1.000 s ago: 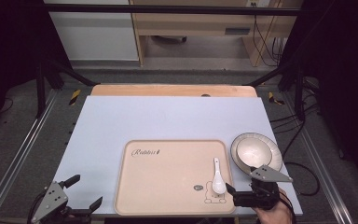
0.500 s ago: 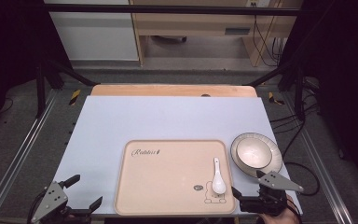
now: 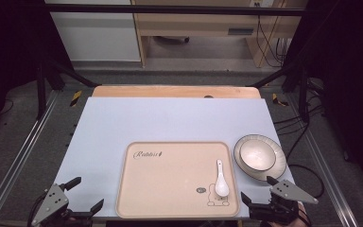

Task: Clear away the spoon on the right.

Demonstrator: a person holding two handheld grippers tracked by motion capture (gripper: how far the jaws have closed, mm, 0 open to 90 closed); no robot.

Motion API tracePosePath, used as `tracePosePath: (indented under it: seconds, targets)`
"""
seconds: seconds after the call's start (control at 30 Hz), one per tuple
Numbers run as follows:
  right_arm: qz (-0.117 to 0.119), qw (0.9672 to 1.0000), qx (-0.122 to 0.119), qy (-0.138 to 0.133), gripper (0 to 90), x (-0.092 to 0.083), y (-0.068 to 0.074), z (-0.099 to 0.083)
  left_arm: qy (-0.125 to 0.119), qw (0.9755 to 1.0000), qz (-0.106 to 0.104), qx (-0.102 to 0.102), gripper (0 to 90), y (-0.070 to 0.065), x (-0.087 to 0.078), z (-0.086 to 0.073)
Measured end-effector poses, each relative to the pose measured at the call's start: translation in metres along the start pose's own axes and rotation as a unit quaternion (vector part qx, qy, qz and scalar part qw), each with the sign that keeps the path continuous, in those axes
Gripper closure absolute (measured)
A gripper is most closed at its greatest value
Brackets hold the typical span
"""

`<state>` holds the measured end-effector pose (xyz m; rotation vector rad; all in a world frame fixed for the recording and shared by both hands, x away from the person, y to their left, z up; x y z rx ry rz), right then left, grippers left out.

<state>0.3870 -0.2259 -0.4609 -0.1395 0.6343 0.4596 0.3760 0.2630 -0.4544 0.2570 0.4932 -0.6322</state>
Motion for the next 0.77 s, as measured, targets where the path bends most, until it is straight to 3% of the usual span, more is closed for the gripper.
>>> tracePosePath:
  seconds: [0.53,0.77]
  targets:
    - [0.002,0.9997,0.014,-0.019,0.0,-0.013,-0.005,-0.008,0.000,1.0000,0.000,-0.001,0.0,0.000,0.000,0.000]
    - [0.000,0.9998,0.020,-0.008,0.0,-0.011,-0.005,-0.009,0.001,1.0000,0.000,-0.001,0.0,0.000,0.001,0.000]
Point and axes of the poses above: each handheld gripper's, and its own axes: x roughly forward along the jaws, z roughly out of its top, y roughly to its left, the point moved 8 cm from there along x, roughly forward along the jaws, and after that the axes turned 7 degrees about y, right-handed, at the moved point
